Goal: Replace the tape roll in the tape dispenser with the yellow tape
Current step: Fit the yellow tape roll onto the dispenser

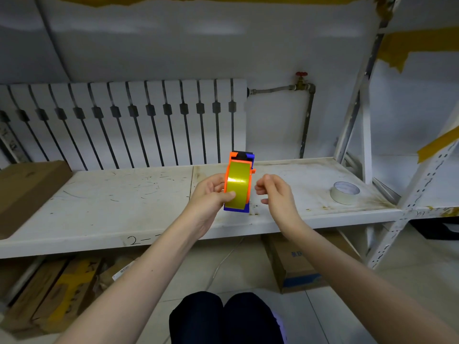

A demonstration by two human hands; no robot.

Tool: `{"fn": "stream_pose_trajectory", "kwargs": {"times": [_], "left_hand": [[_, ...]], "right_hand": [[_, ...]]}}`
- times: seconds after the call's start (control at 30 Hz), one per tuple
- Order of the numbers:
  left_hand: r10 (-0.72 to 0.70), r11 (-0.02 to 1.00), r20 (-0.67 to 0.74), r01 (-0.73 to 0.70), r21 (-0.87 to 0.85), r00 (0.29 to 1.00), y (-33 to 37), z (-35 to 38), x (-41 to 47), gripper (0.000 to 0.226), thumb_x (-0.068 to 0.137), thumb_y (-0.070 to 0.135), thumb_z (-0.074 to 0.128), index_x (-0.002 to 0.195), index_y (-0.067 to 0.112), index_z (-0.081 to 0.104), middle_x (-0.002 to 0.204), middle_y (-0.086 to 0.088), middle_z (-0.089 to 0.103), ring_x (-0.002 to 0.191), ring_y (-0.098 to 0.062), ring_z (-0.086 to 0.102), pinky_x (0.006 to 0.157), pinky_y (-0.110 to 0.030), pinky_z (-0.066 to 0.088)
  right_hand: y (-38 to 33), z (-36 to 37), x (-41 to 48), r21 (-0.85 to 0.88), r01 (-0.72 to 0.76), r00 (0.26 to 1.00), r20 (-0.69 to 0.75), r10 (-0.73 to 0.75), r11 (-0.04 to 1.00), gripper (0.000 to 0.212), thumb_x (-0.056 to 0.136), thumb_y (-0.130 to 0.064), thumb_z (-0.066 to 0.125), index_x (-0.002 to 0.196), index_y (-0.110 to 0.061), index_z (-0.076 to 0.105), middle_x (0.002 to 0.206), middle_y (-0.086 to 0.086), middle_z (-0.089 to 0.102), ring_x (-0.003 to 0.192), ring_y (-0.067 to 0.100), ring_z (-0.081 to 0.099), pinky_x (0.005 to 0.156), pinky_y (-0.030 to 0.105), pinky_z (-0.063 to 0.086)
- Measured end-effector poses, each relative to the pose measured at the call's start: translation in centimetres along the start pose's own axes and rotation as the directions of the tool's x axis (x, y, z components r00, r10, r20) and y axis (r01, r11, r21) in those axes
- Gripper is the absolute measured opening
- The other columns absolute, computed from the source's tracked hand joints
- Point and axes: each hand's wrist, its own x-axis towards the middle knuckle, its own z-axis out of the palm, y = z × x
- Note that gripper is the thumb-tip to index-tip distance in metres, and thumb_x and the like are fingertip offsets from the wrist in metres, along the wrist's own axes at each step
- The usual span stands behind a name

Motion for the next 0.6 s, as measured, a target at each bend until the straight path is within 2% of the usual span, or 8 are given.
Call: {"fn": "stream_pose_trajectory", "kwargs": {"times": [0.03, 0.07, 0.13, 0.2, 0.3, 0.4, 0.47, 0.6], "left_hand": [[0.016, 1.000, 0.004, -0.016, 0.005, 1.000, -0.1, 0.0, 0.0, 0.034, 0.085, -0.013, 0.051, 0.103, 0.014, 0.060, 0.101, -0.005, 0.067, 0.098, -0.019, 0.062, 0.083, -0.028, 0.050], [0.032, 0.999, 0.011, -0.032, 0.009, 0.999, -0.3, 0.0, 0.0, 0.035, 0.085, -0.015, 0.050, 0.102, 0.014, 0.061, 0.099, -0.004, 0.067, 0.096, -0.018, 0.062, 0.082, -0.027, 0.050], [0.057, 0.998, 0.033, -0.057, 0.017, 0.998, -0.7, -0.2, 0.0, 0.035, 0.084, -0.015, 0.050, 0.107, 0.010, 0.060, 0.100, -0.006, 0.066, 0.097, -0.018, 0.062, 0.084, -0.028, 0.049], [0.065, 0.995, 0.057, -0.069, 0.065, 0.996, -1.0, -0.3, 0.1, 0.036, 0.084, -0.014, 0.052, 0.110, 0.009, 0.059, 0.101, -0.003, 0.067, 0.096, -0.012, 0.064, 0.082, -0.023, 0.052], [0.061, 0.982, 0.046, -0.068, 0.177, 0.997, -1.6, -0.7, 0.3, 0.039, 0.081, -0.017, 0.051, 0.105, 0.013, 0.059, 0.092, 0.003, 0.066, 0.085, -0.002, 0.064, 0.065, -0.009, 0.049], [0.023, 0.976, 0.009, -0.025, 0.214, 1.000, -2.8, -1.5, 0.8, 0.041, 0.077, -0.018, 0.051, 0.102, 0.012, 0.061, 0.092, -0.002, 0.066, 0.089, -0.013, 0.062, 0.070, -0.018, 0.049], [-0.013, 0.976, -0.009, 0.015, 0.218, 1.000, -3.8, -1.8, 1.1, 0.040, 0.075, -0.018, 0.051, 0.103, 0.008, 0.061, 0.093, -0.007, 0.065, 0.090, -0.017, 0.060, 0.074, -0.025, 0.049], [-0.069, 0.978, -0.019, 0.072, 0.196, 0.997, -5.7, -2.3, 1.9, 0.039, 0.073, -0.019, 0.051, 0.101, 0.006, 0.059, 0.094, -0.011, 0.064, 0.090, -0.020, 0.060, 0.074, -0.030, 0.050]], "right_hand": [[0.3, -0.1, 0.3, 0.005, -0.106, 0.994, -0.016, 0.106, 0.994, 0.035, 0.100, -0.035, 0.031, 0.109, -0.009, 0.053, 0.102, 0.000, 0.061, 0.102, 0.018, 0.060, 0.083, 0.028, 0.045], [0.6, -0.1, 0.5, 0.018, -0.247, 0.969, 0.034, 0.246, 0.969, 0.041, 0.100, -0.040, 0.029, 0.119, -0.009, 0.048, 0.116, 0.005, 0.058, 0.113, 0.025, 0.058, 0.088, 0.033, 0.045], [1.1, 0.1, 0.4, 0.105, -0.525, 0.833, 0.269, 0.484, 0.845, 0.060, 0.096, -0.052, 0.027, 0.139, -0.010, 0.035, 0.139, 0.014, 0.048, 0.124, 0.032, 0.052, 0.099, 0.041, 0.041], [1.2, 0.3, 0.1, 0.246, -0.663, 0.723, 0.455, 0.520, 0.707, 0.072, 0.091, -0.062, 0.027, 0.141, -0.010, 0.033, 0.136, 0.017, 0.051, 0.119, 0.033, 0.057, 0.104, 0.043, 0.040], [1.4, 0.6, 0.3, 0.314, -0.668, 0.720, 0.501, 0.480, 0.675, 0.074, 0.088, -0.065, 0.031, 0.136, -0.009, 0.040, 0.122, 0.016, 0.059, 0.110, 0.030, 0.062, 0.102, 0.041, 0.042], [1.9, 1.0, 0.6, 0.266, -0.653, 0.725, 0.489, 0.485, 0.709, 0.066, 0.088, -0.059, 0.042, 0.136, -0.013, 0.040, 0.126, 0.016, 0.059, 0.106, 0.028, 0.063, 0.099, 0.040, 0.044], [2.8, 1.2, 0.7, 0.257, -0.658, 0.719, 0.492, 0.491, 0.708, 0.060, 0.089, -0.053, 0.048, 0.135, -0.015, 0.041, 0.121, 0.013, 0.061, 0.106, 0.027, 0.063, 0.099, 0.041, 0.043], [4.6, 1.4, 1.6, 0.149, -0.639, 0.718, 0.468, 0.515, 0.755, 0.055, 0.088, -0.046, 0.055, 0.134, -0.016, 0.045, 0.130, 0.008, 0.057, 0.123, 0.026, 0.053, 0.107, 0.046, 0.036]]}}
